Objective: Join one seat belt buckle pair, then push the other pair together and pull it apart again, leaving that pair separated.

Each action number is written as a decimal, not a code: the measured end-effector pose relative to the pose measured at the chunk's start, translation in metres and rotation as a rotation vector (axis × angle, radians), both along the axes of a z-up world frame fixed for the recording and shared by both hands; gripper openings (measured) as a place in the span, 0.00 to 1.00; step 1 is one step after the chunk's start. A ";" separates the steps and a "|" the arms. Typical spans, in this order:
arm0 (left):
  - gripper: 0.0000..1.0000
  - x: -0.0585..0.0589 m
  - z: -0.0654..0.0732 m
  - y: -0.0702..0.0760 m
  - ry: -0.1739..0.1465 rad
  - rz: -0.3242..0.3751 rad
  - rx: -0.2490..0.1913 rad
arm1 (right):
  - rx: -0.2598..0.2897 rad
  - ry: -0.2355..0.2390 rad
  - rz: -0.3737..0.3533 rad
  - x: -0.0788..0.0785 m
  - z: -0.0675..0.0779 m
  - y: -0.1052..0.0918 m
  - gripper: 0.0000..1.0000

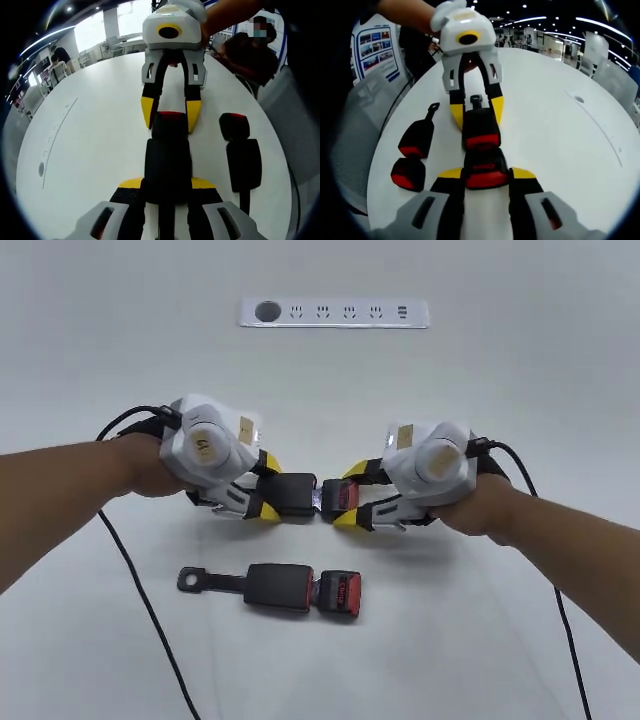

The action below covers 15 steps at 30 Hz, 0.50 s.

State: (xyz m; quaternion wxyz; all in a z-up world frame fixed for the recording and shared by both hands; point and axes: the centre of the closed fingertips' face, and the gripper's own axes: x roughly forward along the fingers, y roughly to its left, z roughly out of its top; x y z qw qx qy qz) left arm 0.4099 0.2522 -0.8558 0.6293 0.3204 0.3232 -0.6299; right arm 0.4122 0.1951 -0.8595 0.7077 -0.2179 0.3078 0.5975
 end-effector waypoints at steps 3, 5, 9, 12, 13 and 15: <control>0.33 0.000 0.000 0.000 0.001 0.003 -0.003 | -0.007 -0.005 0.005 0.000 0.000 0.000 0.33; 0.33 0.000 0.000 0.000 0.002 0.003 -0.002 | -0.011 -0.006 0.006 0.000 -0.001 0.000 0.33; 0.33 0.000 0.000 0.000 0.003 0.002 0.000 | -0.020 -0.009 0.010 -0.001 -0.001 0.000 0.33; 0.33 0.000 0.000 0.000 0.003 0.001 0.001 | -0.020 -0.007 0.011 -0.001 -0.001 0.001 0.33; 0.33 0.000 0.000 0.000 0.004 0.002 0.000 | -0.021 -0.007 0.011 -0.001 -0.001 0.001 0.33; 0.33 0.000 0.000 0.000 0.004 0.001 -0.001 | -0.023 -0.009 0.010 -0.001 -0.001 0.001 0.33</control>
